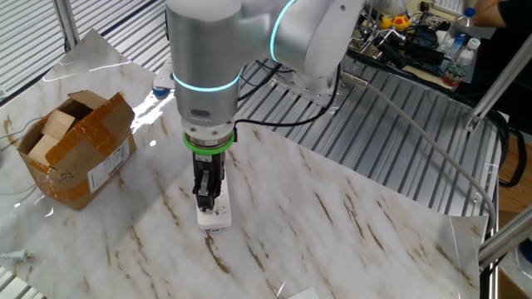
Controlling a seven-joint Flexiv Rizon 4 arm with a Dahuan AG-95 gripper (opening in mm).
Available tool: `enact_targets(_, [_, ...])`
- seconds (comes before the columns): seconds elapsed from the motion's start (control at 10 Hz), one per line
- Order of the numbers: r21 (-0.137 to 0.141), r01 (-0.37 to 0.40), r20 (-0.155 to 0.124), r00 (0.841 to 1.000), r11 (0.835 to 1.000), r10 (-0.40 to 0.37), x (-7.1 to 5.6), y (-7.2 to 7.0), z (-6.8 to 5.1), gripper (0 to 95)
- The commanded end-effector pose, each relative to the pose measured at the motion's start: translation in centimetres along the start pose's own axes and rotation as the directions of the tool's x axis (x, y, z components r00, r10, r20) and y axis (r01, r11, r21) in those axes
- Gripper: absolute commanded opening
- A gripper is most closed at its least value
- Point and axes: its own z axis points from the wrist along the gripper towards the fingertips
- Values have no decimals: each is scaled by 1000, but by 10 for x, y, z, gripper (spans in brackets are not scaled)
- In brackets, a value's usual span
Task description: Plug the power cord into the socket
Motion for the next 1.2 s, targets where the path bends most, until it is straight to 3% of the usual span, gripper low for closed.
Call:
enact_targets(0.1, [-1, 0, 8, 1000, 1000, 0, 4, 0, -1, 0])
enact_targets(0.3, [6, 21, 43, 999, 1000, -21, 4, 0, -1, 0])
enact_targets(0.7, [-12, 62, 108, 992, 998, -61, 3, 1, 0, 0])
enact_targets(1.2, [-19, 38, 81, 996, 999, -36, 5, 1, -2, 0])
